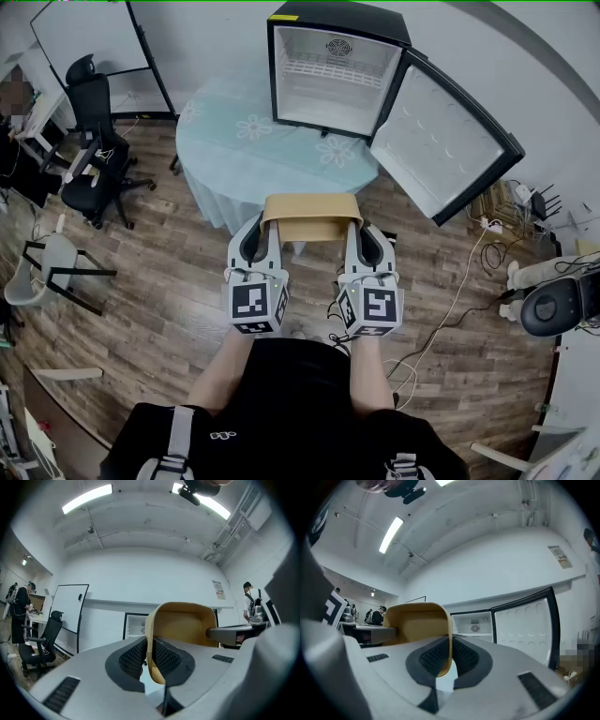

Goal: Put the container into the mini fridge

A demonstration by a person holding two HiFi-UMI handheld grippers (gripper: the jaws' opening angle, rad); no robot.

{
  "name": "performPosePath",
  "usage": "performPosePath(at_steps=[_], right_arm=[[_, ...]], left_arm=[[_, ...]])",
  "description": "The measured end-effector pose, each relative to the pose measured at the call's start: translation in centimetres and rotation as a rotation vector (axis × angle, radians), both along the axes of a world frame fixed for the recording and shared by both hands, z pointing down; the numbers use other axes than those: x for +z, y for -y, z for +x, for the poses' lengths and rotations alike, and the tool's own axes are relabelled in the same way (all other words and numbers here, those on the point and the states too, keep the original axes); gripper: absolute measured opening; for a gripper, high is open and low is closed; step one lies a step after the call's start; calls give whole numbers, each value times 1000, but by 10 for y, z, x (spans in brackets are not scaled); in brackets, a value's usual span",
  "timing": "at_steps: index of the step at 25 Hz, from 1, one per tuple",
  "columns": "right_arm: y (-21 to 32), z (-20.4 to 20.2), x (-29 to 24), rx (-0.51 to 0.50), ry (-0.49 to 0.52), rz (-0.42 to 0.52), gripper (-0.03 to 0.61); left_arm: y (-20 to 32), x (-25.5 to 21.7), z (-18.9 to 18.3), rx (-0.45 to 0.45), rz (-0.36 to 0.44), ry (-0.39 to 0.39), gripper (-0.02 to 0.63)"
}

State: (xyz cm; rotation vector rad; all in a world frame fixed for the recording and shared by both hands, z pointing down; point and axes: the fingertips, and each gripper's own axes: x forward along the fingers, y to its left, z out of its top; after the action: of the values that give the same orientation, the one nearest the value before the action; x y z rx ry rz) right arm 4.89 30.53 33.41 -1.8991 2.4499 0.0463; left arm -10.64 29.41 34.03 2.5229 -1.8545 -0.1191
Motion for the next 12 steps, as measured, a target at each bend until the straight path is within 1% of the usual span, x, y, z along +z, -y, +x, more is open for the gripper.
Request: performPosePath(at_steps=[6, 12], right_arm=[[-7, 13, -2, 5, 5, -1, 12], [0, 14, 1, -7, 44, -12, 15]], left_arm=[[-8, -2, 12, 18, 0, 0, 31], [-2, -5, 13, 18, 1, -3, 31]])
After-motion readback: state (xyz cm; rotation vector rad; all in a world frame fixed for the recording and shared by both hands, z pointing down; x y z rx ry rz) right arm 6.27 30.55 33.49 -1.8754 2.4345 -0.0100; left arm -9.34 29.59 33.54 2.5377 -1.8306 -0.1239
